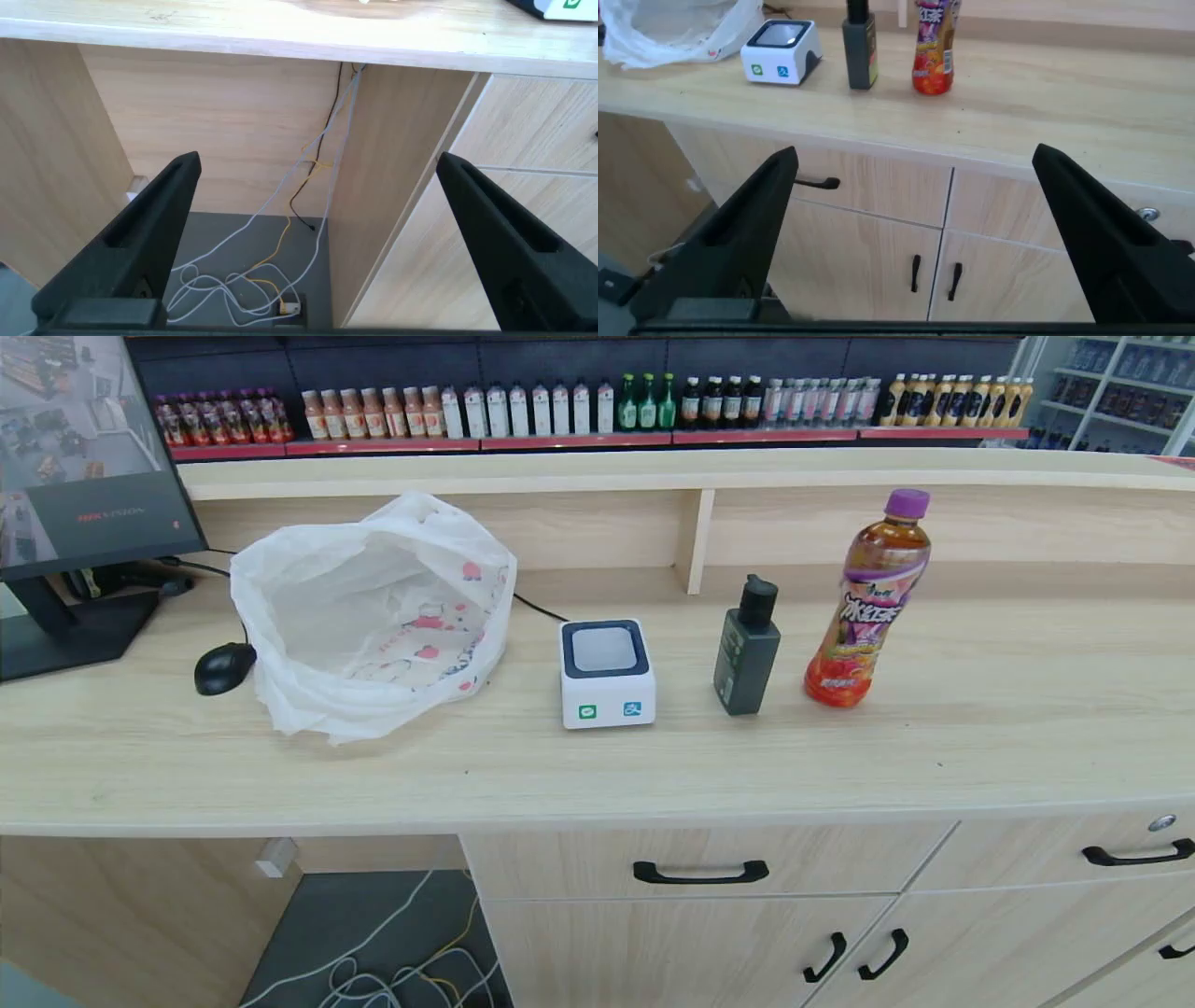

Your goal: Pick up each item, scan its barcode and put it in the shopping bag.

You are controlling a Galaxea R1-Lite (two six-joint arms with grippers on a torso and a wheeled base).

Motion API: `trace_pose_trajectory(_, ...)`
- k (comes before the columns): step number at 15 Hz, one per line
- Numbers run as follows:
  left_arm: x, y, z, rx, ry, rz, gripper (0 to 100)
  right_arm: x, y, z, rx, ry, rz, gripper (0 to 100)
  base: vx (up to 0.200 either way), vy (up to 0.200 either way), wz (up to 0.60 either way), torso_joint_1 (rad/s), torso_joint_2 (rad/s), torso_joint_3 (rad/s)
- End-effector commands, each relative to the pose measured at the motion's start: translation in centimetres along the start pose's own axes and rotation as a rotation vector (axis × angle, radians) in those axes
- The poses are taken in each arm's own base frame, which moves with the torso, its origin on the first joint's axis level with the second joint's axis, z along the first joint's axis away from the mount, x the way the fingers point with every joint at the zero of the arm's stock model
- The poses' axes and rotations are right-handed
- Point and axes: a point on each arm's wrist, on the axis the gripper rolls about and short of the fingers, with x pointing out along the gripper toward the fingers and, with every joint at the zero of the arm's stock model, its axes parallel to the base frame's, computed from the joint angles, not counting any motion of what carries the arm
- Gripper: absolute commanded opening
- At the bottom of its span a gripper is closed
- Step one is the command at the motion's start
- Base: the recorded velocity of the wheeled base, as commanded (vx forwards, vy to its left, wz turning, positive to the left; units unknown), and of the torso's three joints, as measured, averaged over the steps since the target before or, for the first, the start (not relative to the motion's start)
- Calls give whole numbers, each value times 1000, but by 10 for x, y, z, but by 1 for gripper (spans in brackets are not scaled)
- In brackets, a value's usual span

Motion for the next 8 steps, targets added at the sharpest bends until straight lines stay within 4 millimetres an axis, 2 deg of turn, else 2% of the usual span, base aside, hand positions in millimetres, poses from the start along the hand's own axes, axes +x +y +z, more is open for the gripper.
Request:
trace_pose_trajectory(1,0,0,0,0,0,0,100,30,-7,3,15,132,63,100,0,0,0,0,0,0)
trace_pose_trajectory(2,0,0,0,0,0,0,100,36,-8,3,20,155,81,100,0,0,0,0,0,0)
trace_pose_trajectory(5,0,0,0,0,0,0,100,75,-12,-2,11,277,198,100,0,0,0,0,0,0)
trace_pose_trajectory(8,0,0,0,0,0,0,100,104,-6,-23,-65,349,336,100,0,0,0,0,0,0)
